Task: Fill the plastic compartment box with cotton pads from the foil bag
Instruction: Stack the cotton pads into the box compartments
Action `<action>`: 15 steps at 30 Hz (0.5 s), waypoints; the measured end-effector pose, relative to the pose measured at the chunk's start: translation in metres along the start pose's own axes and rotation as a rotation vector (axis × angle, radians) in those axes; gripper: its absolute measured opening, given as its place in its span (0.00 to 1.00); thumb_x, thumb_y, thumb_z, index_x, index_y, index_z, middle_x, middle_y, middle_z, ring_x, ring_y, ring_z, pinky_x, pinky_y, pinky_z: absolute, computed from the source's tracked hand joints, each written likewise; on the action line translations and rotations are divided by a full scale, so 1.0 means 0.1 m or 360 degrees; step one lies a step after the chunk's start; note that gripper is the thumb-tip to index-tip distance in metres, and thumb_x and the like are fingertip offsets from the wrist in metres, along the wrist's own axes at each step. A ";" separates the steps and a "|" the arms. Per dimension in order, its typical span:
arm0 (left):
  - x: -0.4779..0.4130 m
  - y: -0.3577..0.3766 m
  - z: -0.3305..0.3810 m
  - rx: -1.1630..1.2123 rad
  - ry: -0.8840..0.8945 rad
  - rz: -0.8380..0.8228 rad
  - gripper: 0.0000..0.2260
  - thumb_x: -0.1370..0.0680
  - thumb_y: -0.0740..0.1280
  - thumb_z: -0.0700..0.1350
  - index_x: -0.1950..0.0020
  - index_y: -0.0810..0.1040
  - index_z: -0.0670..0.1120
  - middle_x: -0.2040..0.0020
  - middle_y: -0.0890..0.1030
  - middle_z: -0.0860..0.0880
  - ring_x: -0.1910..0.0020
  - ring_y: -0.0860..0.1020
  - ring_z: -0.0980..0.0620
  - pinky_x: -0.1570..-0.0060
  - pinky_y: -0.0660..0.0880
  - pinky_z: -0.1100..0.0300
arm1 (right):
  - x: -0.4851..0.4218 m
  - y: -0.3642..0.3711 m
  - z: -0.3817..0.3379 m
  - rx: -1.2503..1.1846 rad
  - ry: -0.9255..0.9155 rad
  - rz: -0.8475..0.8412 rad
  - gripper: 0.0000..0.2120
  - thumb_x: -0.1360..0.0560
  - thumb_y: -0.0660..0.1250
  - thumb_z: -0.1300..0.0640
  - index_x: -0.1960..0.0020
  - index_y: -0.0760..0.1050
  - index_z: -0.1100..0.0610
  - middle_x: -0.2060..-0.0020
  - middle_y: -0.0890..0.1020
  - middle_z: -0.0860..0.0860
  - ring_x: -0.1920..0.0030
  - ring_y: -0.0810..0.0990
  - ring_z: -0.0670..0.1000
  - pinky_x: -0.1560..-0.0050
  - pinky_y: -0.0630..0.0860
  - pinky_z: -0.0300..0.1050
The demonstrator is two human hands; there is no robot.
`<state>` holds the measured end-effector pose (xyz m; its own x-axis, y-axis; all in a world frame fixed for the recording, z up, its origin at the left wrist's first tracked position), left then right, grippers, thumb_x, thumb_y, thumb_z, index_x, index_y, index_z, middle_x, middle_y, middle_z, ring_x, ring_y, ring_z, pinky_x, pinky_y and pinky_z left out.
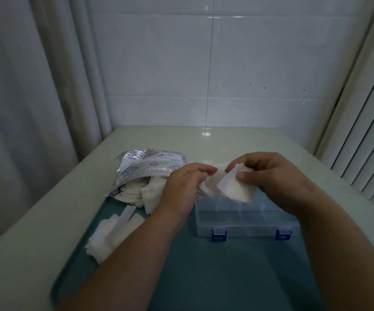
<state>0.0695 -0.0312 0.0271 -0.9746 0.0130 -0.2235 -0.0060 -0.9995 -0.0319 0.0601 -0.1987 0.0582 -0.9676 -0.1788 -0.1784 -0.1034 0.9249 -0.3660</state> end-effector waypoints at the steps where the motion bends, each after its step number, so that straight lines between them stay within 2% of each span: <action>1: 0.01 0.00 0.00 0.0004 -0.0001 -0.0005 0.15 0.23 0.59 0.37 0.54 0.85 0.47 0.54 0.84 0.53 0.55 0.79 0.59 0.61 0.74 0.66 | 0.00 0.01 -0.01 -0.0030 -0.0012 -0.0020 0.11 0.25 0.65 0.68 0.54 0.83 0.56 0.53 0.84 0.51 0.50 0.80 0.55 0.49 0.78 0.49; 5: 0.01 0.01 0.00 0.0056 -0.0053 -0.0006 0.15 0.22 0.59 0.40 0.56 0.85 0.48 0.56 0.85 0.52 0.55 0.80 0.54 0.61 0.74 0.62 | 0.02 0.02 -0.06 -0.0259 -0.0043 -0.0119 0.15 0.26 0.62 0.72 0.58 0.83 0.56 0.56 0.84 0.50 0.53 0.81 0.52 0.53 0.77 0.47; 9: 0.03 0.04 0.01 0.0057 -0.0063 -0.0053 0.13 0.22 0.60 0.42 0.55 0.85 0.46 0.61 0.83 0.55 0.62 0.78 0.60 0.64 0.73 0.66 | 0.00 0.02 -0.03 0.0000 -0.0059 -0.0046 0.11 0.24 0.64 0.68 0.53 0.83 0.57 0.54 0.84 0.50 0.51 0.80 0.53 0.53 0.76 0.45; 12: 0.03 0.07 0.01 0.0049 -0.0024 -0.0102 0.13 0.21 0.60 0.40 0.54 0.85 0.44 0.59 0.83 0.53 0.59 0.79 0.58 0.59 0.73 0.62 | -0.02 0.07 -0.02 0.0078 -0.0052 -0.0029 0.10 0.24 0.64 0.66 0.51 0.82 0.55 0.53 0.83 0.51 0.50 0.80 0.53 0.51 0.76 0.46; 15: 0.04 0.09 0.01 0.0042 -0.0013 -0.0109 0.14 0.21 0.59 0.38 0.56 0.84 0.45 0.60 0.83 0.54 0.59 0.78 0.58 0.59 0.72 0.63 | 0.00 0.08 -0.05 0.0006 -0.0075 -0.0072 0.11 0.24 0.64 0.68 0.53 0.82 0.56 0.54 0.84 0.51 0.51 0.81 0.53 0.51 0.77 0.47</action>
<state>0.0658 -0.0403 0.0265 -0.9735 0.0815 -0.2139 -0.0789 -0.9967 -0.0210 0.0581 -0.1900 0.0601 -0.9500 -0.2361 -0.2043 -0.1459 0.9142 -0.3781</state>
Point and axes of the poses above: each hand's wrist, its own x-axis away from the middle knuckle, its own y-axis out of the palm, z = x × y, the point moved 8 cm from there along -x, towards the middle knuckle
